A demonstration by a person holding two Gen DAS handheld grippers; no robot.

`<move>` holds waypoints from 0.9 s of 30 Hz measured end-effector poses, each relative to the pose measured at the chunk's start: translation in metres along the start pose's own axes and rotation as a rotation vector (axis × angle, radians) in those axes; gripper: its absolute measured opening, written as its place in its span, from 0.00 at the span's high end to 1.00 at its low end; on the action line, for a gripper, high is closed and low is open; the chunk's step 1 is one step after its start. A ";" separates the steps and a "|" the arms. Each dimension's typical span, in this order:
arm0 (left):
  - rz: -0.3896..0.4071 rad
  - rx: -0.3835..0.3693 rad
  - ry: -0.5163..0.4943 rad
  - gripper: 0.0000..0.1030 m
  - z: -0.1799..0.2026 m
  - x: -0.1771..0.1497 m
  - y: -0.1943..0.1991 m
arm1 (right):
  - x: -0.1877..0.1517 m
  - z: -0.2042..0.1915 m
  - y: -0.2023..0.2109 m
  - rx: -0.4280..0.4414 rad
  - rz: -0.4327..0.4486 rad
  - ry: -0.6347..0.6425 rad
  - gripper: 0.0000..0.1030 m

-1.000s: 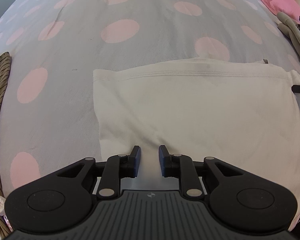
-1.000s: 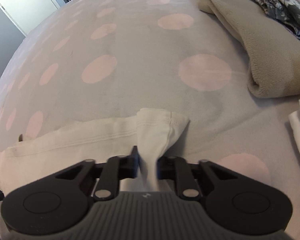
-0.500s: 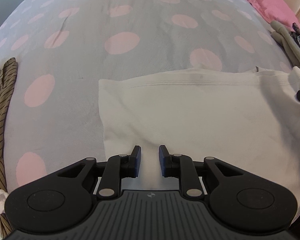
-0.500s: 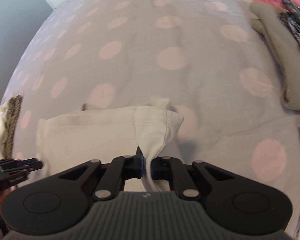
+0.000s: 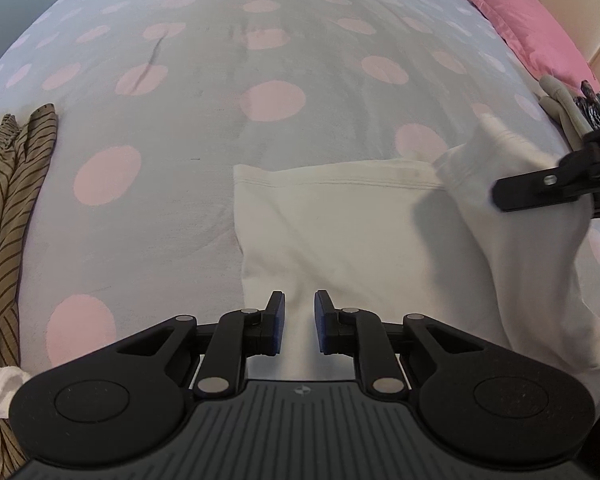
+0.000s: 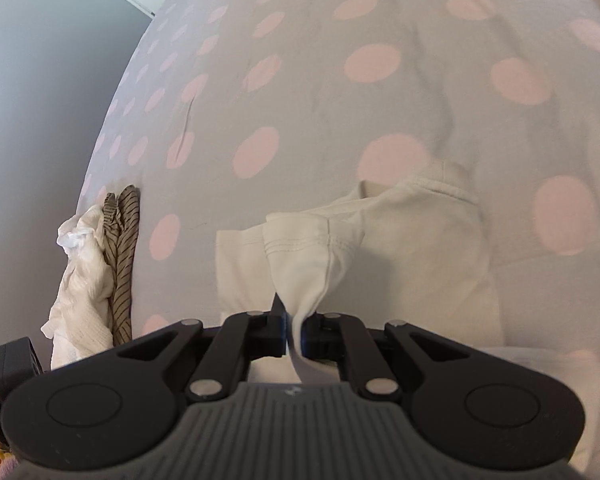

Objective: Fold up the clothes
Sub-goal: 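Grasp the cream shirt edge with the right gripper, fold it over, release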

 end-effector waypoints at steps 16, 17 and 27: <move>-0.070 0.049 0.039 0.87 -0.018 -0.009 -0.012 | -0.005 -0.025 -0.120 -0.092 -0.078 0.020 0.92; -0.072 0.050 0.039 0.87 -0.019 -0.009 -0.012 | -0.005 -0.026 -0.123 -0.099 -0.079 0.028 0.89; -0.047 0.036 0.017 0.87 -0.007 -0.005 -0.004 | -0.002 -0.035 -0.069 -0.100 -0.008 0.147 0.64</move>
Point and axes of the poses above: each gripper's, at about its wrist camera, not at the fingertips, and y roughly against the way its jaws point, z to its right, x to its top, the point moved 5 cm from there along -y, roughly the way its jaws point, and after that the axes turned 15 degrees about -y, right-handed, at the moved point
